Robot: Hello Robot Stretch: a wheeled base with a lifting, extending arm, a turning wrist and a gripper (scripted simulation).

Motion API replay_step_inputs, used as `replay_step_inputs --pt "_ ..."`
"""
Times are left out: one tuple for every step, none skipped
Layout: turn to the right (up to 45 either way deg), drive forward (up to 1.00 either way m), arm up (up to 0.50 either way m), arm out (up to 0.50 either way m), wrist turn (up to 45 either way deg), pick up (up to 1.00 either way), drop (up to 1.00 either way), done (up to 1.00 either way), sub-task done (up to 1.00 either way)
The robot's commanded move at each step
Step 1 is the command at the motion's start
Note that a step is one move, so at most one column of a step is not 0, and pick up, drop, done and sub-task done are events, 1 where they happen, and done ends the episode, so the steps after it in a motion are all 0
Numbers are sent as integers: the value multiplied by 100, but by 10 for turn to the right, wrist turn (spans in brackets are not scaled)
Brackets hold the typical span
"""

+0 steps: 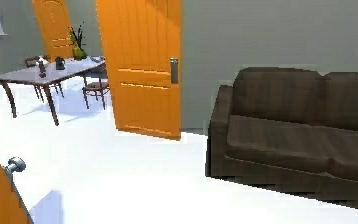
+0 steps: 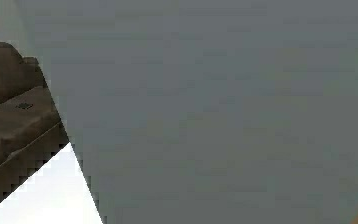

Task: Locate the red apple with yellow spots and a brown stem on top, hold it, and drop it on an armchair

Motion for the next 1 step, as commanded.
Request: replay_step_inputs --pt "0 45 0 0 0 0 0 0 0"
